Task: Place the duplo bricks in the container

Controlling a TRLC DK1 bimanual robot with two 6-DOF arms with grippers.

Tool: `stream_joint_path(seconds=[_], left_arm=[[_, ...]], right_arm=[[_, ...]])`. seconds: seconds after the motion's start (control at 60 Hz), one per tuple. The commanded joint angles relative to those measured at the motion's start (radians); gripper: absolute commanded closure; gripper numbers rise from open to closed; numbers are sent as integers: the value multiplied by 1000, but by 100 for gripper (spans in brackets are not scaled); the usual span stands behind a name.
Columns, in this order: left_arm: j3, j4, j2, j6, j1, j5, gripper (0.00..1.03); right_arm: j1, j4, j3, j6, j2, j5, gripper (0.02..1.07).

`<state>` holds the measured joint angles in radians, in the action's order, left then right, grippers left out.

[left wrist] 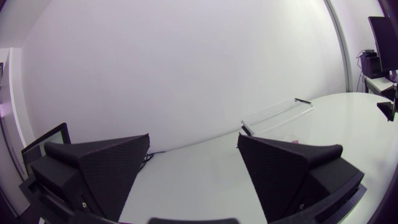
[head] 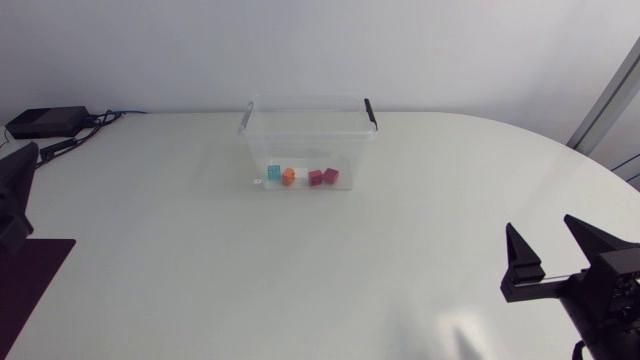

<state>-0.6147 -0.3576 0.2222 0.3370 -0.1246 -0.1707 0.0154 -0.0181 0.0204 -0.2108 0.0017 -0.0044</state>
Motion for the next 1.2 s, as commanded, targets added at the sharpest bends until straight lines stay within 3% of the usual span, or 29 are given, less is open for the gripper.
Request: stream_joint_path(seconds=[0.0, 0.167, 1.183], left_arm=[[64, -27, -92, 4, 6, -7, 4], [120, -92, -225, 3, 9, -6, 4], [615, 358, -222, -337, 125, 171, 4]], right_arm=[[6, 10, -20, -12, -6, -9, 7], [6, 9, -20, -10, -6, -9, 7], [-15, 18, -20, 211, -2, 4, 7]])
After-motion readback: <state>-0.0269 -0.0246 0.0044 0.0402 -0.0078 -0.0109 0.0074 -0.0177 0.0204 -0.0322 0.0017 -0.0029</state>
